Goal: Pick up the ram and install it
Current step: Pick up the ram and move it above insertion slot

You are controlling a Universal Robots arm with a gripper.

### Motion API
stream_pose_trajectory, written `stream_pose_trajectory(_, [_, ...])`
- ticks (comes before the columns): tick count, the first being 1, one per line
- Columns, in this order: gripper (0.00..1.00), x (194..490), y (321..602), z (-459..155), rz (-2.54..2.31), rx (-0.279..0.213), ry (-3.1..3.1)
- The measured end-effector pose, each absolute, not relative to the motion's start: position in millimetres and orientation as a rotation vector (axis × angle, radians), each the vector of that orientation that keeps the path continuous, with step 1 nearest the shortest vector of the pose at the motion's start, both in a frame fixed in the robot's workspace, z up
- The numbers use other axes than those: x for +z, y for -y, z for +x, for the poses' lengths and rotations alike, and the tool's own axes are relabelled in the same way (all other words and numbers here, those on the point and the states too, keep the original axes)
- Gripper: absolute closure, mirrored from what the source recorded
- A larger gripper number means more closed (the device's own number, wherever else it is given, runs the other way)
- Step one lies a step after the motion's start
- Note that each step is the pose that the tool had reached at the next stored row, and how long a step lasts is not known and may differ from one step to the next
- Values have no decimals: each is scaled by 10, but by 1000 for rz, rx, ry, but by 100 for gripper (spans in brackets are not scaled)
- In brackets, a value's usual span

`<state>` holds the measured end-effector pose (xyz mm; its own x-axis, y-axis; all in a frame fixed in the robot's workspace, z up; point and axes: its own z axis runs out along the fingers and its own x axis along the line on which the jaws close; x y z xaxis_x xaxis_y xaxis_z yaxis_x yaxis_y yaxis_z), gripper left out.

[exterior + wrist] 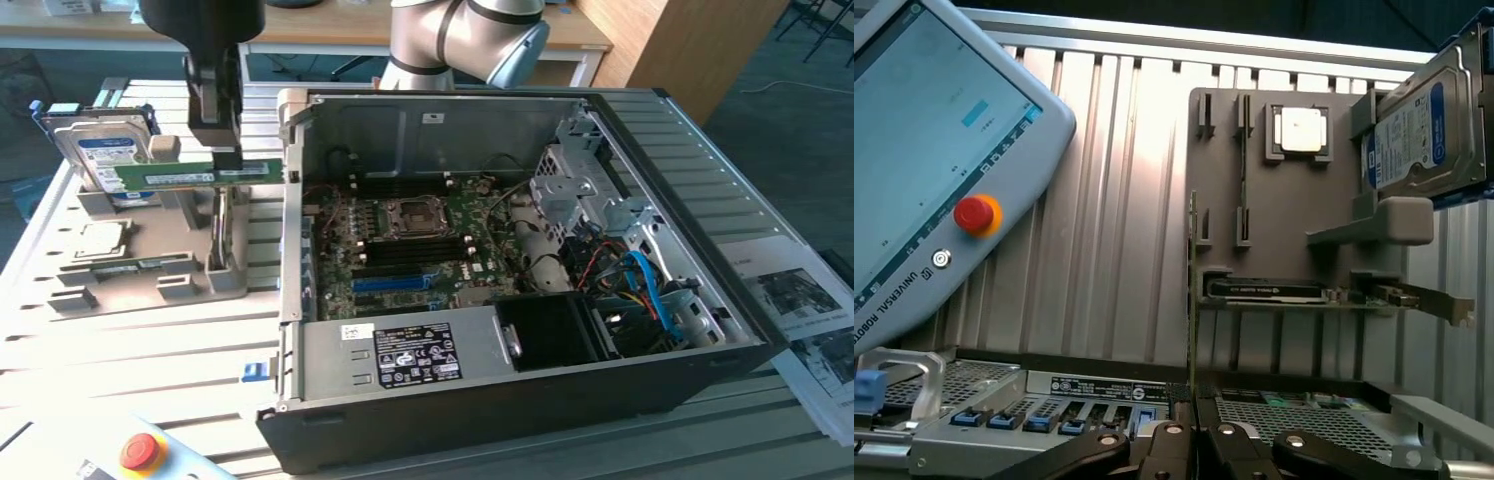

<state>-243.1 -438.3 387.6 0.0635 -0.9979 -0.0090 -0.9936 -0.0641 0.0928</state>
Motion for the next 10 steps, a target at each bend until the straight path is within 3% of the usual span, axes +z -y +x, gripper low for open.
stream_pose_trajectory(10, [88, 3876, 4414, -2202, 2244, -111, 2104])
